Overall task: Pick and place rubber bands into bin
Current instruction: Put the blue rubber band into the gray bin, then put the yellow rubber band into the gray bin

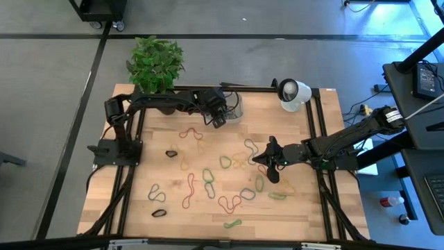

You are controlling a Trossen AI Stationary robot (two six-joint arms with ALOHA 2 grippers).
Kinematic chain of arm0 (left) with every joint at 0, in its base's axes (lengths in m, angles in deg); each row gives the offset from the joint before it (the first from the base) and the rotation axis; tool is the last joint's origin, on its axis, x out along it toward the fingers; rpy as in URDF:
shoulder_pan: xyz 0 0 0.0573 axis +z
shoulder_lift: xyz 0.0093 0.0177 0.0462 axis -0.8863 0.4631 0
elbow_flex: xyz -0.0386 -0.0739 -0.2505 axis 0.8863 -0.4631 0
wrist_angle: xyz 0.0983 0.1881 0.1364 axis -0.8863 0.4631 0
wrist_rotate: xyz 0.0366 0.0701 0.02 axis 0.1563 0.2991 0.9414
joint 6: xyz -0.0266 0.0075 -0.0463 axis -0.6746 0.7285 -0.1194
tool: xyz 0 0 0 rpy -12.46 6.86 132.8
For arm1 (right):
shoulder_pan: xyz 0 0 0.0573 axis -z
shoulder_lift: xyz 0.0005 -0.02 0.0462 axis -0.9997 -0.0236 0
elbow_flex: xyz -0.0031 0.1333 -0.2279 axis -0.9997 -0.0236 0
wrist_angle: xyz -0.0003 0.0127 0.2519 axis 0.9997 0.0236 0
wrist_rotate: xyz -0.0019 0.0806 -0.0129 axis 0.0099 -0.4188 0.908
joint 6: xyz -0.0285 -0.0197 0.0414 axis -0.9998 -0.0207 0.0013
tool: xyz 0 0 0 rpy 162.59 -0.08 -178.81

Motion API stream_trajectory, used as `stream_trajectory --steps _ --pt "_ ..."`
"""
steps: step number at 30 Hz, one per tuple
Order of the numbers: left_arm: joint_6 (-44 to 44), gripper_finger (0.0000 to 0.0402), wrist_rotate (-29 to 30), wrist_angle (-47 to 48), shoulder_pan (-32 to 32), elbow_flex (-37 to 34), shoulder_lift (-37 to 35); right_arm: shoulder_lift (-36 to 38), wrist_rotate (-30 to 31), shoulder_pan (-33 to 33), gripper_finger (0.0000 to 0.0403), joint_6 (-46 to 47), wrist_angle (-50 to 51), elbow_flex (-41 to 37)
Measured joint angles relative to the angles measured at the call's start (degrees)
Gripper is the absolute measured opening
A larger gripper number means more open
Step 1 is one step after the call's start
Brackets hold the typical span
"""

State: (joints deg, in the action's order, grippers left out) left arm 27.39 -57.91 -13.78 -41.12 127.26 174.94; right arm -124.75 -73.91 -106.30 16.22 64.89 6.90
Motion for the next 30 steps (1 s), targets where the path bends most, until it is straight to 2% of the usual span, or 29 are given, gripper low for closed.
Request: stream_trajectory --steps 3,7,10,14,19,24,27,30 --pt "-0.3 0.0173 1.2 1.0 -0.3 0.0 -0.1 0.0 0.0 0.0 0.0010 0.0 0.2 0.0" --pt "0.3 0.0173 6.8 2.3 -0.3 0.0 -0.1 0.0 0.0 0.0 0.0010 0.0 0.2 0.0" --pt "1.9 0.0173 8.7 2.9 -0.2 0.0 0.2 0.0 0.0 0.0 0.0010 0.2 0.2 0.0" --pt "1.8 0.0173 6.0 3.1 -0.3 0.0 0.2 0.0 0.0 0.0 0.0010 0.2 0.2 0.0" --pt "-1.8 0.0173 7.2 3.9 -0.3 0.0 0.2 0.0 0.0 0.0 0.0010 0.1 0.3 0.0" --pt "-6.3 0.0167 -0.8 11.5 -1.4 0.0 -2.6 0.0 0.0 -0.1 0.0010 0.2 2.3 0.0" --pt "-9.4 0.0147 0.3 18.5 -4.0 -0.2 -5.8 0.0 0.0 -0.6 0.0010 1.6 5.8 0.0" --pt "-12.0 0.0119 2.1 21.1 -8.1 -2.4 -10.5 0.0 0.4 -0.9 0.0010 3.9 8.8 0.0"
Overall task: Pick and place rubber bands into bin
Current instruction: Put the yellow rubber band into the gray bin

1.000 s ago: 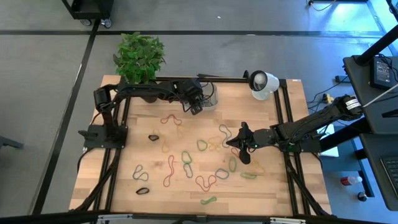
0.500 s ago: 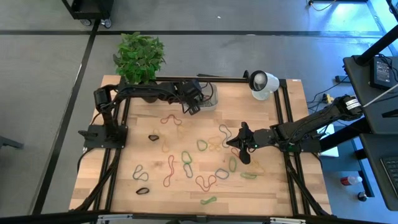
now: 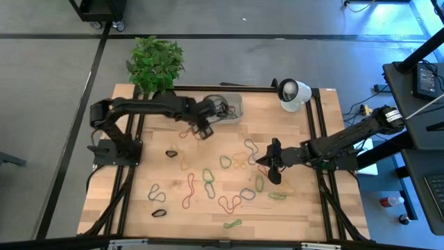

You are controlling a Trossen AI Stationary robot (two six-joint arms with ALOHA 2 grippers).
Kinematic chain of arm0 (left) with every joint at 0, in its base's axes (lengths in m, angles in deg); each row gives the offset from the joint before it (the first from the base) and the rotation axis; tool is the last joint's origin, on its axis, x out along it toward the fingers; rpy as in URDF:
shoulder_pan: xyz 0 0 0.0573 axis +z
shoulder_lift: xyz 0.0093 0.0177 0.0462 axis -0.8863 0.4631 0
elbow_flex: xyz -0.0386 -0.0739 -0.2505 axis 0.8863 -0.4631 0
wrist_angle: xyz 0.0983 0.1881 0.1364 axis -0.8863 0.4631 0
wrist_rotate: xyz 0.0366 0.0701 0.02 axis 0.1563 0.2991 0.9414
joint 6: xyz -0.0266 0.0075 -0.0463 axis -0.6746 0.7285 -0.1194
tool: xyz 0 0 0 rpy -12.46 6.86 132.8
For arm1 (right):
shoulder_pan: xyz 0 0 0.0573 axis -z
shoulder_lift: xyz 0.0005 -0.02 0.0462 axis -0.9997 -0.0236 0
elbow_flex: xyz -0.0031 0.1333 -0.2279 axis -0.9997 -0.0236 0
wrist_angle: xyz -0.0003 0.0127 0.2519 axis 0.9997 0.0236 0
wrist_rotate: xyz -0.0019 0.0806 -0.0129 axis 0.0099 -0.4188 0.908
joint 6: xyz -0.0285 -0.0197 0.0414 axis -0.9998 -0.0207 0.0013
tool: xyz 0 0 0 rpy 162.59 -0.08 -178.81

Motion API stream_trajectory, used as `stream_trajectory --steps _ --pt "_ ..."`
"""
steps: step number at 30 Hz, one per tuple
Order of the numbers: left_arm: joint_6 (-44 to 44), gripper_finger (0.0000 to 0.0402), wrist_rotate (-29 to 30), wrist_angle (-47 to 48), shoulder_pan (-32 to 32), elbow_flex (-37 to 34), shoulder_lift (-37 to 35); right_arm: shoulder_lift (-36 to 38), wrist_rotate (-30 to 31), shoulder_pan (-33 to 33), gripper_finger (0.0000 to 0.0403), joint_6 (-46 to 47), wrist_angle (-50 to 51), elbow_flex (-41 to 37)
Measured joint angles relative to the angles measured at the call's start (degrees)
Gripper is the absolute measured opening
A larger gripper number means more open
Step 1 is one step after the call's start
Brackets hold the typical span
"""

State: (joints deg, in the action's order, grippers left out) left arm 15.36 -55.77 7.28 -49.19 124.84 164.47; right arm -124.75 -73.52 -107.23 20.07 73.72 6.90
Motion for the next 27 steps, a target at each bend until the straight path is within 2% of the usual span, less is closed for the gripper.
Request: stream_trajectory --steps 4,9,13,20,23,27 --pt "-2.0 0.0083 -1.0 -0.1 -7.2 -4.8 -6.9 0.0 2.1 -0.9 0.0004 3.8 3.3 0.0" --pt "-8.2 0.0052 4.5 -1.0 -16.6 -11.8 -14.4 0.0 2.1 -2.8 0.0004 9.4 6.1 0.0" --pt "-14.0 0.0032 6.8 -0.8 -23.1 -17.0 -18.6 0.0 2.1 -6.1 0.0003 17.0 10.7 0.0" --pt "-20.9 0.0002 9.3 -1.2 -31.1 -22.7 -20.8 0.0 2.1 -13.4 0.0002 34.1 26.1 2.4" --pt "-23.1 0.0003 9.3 -1.2 -33.3 -24.3 -20.8 -0.1 2.1 -16.2 0.0002 39.4 32.9 4.7" --pt "-26.1 0.0001 9.4 -1.2 -35.7 -26.4 -20.8 -0.4 2.1 -19.8 0.0001 43.7 36.2 6.7"
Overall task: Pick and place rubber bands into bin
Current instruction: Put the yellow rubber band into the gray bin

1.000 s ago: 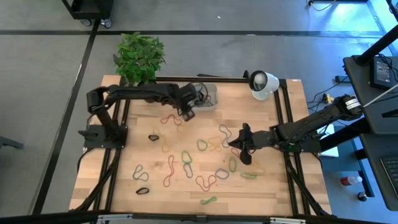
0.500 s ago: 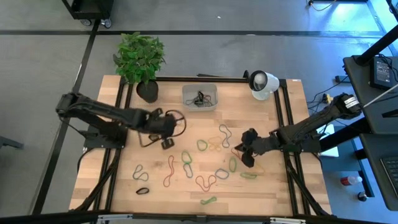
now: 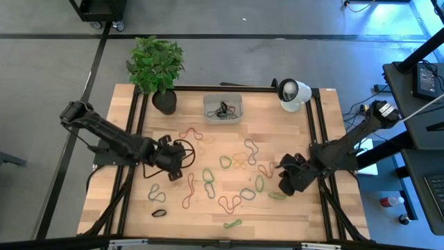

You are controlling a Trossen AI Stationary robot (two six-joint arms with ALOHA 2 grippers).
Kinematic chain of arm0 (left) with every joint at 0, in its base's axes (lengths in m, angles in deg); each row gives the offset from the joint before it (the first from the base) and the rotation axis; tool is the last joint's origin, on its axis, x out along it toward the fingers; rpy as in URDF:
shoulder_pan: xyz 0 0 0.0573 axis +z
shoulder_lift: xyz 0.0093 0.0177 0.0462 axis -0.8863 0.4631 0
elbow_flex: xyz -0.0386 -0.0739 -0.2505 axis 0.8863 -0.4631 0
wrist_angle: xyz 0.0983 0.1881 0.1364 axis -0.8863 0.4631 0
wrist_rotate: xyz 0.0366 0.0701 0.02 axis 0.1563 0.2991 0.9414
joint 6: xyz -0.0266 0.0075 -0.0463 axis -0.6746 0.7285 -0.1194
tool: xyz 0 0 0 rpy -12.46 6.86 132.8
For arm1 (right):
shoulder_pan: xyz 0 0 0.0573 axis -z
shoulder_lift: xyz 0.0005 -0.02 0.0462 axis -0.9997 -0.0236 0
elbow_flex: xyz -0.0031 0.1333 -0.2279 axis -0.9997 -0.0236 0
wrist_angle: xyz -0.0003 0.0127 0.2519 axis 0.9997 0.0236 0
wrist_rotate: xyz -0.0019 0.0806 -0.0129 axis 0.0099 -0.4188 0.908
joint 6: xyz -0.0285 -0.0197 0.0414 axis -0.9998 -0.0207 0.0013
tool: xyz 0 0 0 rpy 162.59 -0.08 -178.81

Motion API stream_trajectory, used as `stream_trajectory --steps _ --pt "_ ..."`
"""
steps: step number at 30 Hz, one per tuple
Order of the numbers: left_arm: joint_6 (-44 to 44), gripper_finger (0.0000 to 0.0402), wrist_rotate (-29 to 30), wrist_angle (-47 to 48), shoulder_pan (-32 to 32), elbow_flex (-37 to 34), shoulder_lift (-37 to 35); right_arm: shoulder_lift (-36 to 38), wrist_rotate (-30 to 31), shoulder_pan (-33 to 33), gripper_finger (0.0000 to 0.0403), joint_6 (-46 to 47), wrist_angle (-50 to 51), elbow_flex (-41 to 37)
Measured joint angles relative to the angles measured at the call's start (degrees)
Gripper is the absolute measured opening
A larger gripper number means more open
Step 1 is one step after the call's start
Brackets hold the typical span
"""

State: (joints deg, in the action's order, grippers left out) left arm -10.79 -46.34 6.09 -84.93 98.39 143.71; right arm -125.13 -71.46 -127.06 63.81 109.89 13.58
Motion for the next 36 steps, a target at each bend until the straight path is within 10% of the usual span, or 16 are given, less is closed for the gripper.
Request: stream_trajectory --steps 14,36 --pt "-3.1 0.0001 0.1 -1.8 -2.2 -7.5 -2.3 -10.4 -5.5 -4.8 0.0009 9.7 4.9 2.7" --pt "10.2 0.0001 2.2 -16.8 2.3 -16.4 -14.2 -21.8 -4.4 -4.6 0.0146 9.6 3.4 3.3"
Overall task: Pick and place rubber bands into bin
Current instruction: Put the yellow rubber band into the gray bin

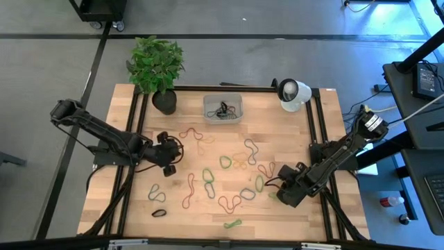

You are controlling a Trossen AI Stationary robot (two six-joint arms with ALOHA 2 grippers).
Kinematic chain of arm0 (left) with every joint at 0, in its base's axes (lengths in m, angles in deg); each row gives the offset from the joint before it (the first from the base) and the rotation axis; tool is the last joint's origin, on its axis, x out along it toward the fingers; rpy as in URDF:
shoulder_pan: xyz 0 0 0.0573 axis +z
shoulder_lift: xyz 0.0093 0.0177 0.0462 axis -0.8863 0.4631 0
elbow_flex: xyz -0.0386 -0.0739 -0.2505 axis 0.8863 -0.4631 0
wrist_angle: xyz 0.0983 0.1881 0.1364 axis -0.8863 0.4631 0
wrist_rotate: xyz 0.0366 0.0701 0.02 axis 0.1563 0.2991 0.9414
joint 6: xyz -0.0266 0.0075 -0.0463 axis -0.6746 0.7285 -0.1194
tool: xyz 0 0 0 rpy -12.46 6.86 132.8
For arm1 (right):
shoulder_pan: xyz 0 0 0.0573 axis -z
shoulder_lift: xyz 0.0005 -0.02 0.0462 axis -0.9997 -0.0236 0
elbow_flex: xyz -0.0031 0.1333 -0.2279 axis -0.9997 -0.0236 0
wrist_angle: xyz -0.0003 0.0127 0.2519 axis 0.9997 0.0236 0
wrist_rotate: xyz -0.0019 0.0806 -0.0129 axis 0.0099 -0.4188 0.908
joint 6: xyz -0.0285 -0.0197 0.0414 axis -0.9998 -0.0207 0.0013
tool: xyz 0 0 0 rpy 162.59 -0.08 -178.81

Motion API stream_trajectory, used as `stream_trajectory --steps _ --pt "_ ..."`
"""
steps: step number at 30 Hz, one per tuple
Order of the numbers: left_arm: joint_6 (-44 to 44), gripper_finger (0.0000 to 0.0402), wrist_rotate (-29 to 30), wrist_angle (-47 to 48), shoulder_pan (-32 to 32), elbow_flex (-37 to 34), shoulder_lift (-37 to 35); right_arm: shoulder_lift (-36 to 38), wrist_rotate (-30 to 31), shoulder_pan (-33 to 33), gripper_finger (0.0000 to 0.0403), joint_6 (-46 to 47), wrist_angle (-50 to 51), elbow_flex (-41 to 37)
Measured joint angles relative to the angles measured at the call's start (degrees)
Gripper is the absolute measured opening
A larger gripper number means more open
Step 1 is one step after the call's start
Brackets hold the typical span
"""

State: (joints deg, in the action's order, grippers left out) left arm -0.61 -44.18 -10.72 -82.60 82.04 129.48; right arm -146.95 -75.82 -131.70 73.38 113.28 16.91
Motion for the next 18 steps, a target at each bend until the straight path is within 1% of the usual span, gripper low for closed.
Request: stream_trajectory --steps 2,5,6,13,18 --pt "1.6 0.0001 -0.4 -1.3 0.3 0.0 0.0 0.3 0.1 0.0 0.0111 0.0 -0.1 0.0" --pt "3.0 0.0001 -0.7 -3.1 0.9 0.0 0.0 1.2 -0.3 0.2 0.0033 0.0 1.9 0.5" --pt "3.3 0.0001 -0.7 -3.4 0.9 0.0 0.0 1.6 -0.3 0.2 0.0017 0.0 3.1 1.2" --pt "4.6 0.0002 -0.7 -4.1 1.3 0.0 0.0 1.7 0.1 2.0 0.0005 -0.5 17.1 9.4" --pt "5.6 0.0002 1.0 -4.3 1.3 0.0 0.0 1.8 5.5 6.2 0.0004 -6.6 26.4 17.8"
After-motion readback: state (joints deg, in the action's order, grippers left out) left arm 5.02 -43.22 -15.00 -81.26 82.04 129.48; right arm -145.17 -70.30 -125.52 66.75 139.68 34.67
